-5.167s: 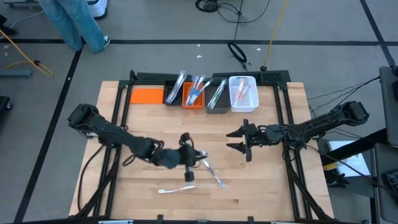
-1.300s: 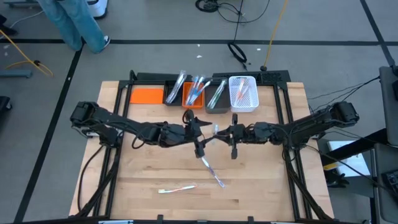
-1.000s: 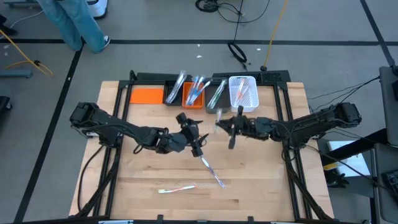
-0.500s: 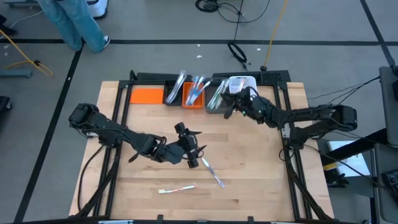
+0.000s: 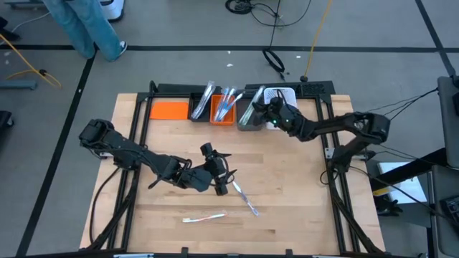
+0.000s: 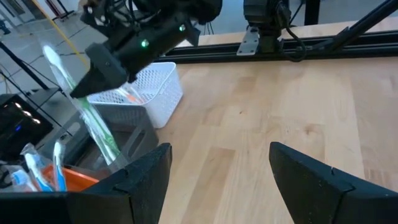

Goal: Pick & Place Toothbrushes
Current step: Put the green toothbrush into the gray bin

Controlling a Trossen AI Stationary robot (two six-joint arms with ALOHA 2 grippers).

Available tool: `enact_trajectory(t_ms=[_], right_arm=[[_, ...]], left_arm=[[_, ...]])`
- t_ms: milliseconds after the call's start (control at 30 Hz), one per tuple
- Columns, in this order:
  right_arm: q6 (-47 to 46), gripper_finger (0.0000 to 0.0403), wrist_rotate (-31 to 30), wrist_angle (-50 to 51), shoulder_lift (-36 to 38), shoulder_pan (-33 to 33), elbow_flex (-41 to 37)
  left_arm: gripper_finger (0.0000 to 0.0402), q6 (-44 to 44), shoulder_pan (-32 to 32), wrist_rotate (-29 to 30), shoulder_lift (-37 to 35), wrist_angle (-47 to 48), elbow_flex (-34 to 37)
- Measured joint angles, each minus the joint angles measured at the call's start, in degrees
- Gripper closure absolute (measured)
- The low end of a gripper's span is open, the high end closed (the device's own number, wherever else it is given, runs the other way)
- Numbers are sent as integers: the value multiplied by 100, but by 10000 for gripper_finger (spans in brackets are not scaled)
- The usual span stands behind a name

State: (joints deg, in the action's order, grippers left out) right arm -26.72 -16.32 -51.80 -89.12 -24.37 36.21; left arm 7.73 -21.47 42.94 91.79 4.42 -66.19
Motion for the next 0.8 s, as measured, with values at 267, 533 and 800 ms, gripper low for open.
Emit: enact_trajectory(t_ms=[267, 533, 800], right_arm=[[-417, 388, 145, -328, -484, -207, 0], [-723, 388, 158, -368, -687, -257, 2], [-821, 387, 159, -454, -732, -220, 2]], left_arm=[[128, 9, 0, 0, 0, 10, 0], [128, 9, 2, 0, 0, 10, 0], [128, 7, 2, 0, 0, 10, 0]])
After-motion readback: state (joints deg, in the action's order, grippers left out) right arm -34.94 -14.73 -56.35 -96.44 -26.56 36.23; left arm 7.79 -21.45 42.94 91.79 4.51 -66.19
